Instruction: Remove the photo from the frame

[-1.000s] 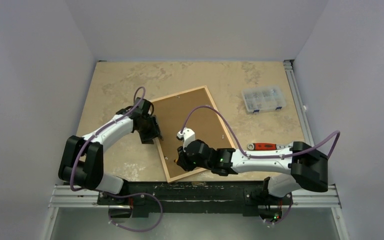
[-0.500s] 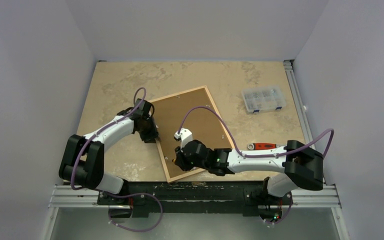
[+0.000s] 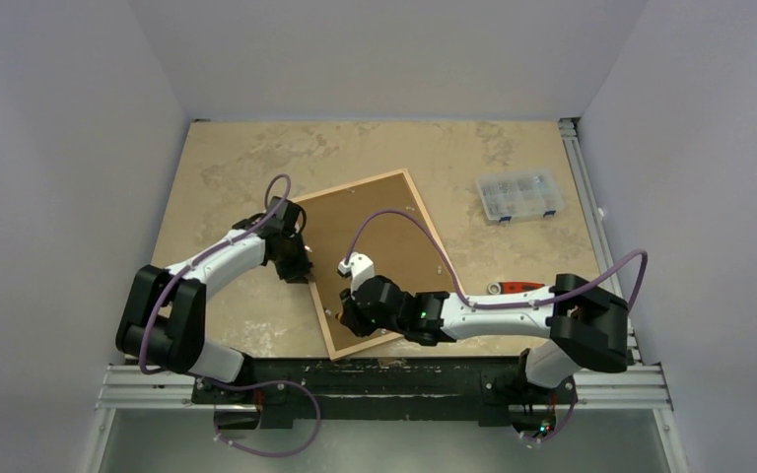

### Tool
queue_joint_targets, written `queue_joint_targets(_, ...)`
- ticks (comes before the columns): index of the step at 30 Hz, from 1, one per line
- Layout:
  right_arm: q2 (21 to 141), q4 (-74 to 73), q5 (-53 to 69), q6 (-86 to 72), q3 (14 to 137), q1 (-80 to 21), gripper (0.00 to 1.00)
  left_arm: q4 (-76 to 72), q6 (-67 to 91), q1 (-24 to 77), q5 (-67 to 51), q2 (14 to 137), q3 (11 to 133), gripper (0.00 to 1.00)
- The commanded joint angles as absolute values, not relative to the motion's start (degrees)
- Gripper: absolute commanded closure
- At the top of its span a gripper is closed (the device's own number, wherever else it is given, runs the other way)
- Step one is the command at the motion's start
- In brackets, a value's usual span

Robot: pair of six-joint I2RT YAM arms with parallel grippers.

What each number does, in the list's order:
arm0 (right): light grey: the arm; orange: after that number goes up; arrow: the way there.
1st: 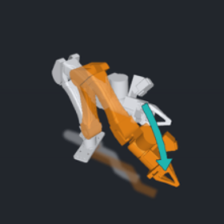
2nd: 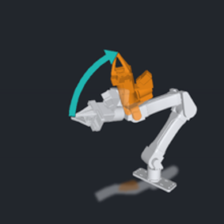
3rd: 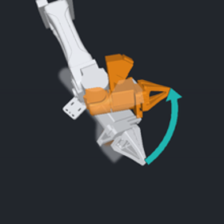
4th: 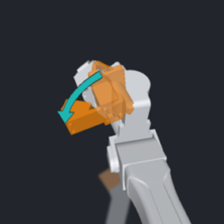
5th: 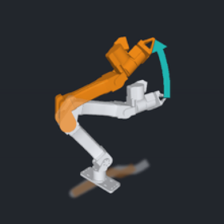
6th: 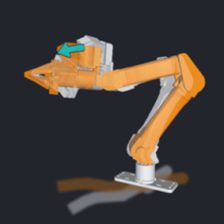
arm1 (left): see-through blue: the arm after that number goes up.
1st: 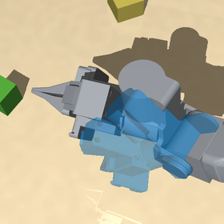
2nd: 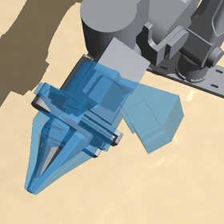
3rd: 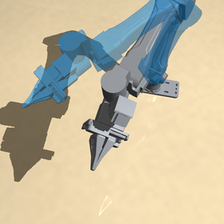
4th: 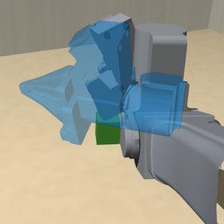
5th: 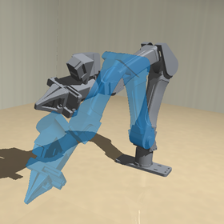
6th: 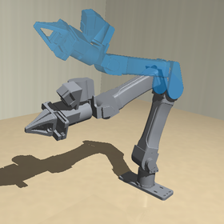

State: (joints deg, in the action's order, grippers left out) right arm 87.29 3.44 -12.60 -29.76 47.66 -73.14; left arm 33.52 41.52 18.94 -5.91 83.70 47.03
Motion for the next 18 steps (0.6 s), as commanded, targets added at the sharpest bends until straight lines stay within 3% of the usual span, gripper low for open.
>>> queue_joint_targets(1,88.1,5.6,-14.6,-29.3,50.4,-73.5,1.00,31.8,43.0,20.2,-6.3,84.1,45.6,0.86)
queue_joint_targets(18,91.5,1.5,-22.9,-30.8,53.4,-73.8,1.00,31.0,43.9,21.5,-6.2,84.0,43.6,0.92)
